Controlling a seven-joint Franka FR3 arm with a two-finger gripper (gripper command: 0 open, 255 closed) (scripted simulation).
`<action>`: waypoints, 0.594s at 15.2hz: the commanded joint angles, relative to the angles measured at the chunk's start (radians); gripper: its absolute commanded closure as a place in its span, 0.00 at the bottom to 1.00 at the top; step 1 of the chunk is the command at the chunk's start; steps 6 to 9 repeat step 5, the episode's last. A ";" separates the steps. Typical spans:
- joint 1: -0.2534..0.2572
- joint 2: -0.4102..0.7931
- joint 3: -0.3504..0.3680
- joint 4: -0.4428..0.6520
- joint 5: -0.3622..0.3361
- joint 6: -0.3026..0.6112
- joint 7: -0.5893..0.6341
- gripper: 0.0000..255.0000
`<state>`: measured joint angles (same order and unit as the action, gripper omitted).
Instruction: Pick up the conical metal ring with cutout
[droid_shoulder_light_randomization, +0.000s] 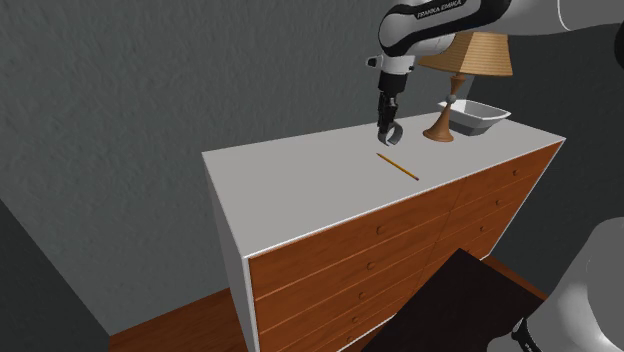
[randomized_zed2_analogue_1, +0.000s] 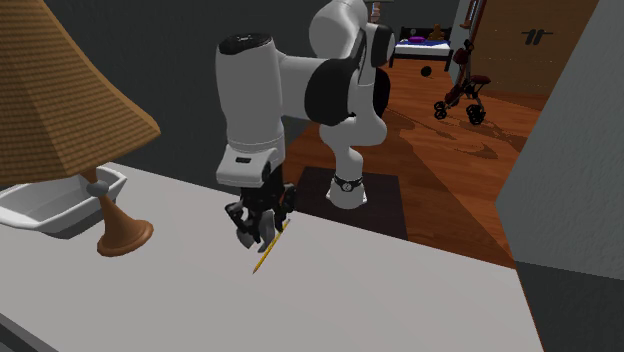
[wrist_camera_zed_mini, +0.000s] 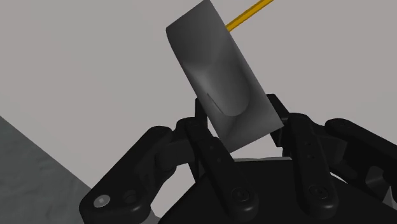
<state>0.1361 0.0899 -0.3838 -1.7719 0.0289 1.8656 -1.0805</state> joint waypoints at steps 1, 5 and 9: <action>0.000 -0.004 0.000 0.022 -0.002 -0.026 0.001 1.00; 0.000 -0.005 -0.001 0.049 -0.002 -0.055 0.001 1.00; 0.000 -0.005 -0.001 0.049 -0.002 -0.055 0.001 1.00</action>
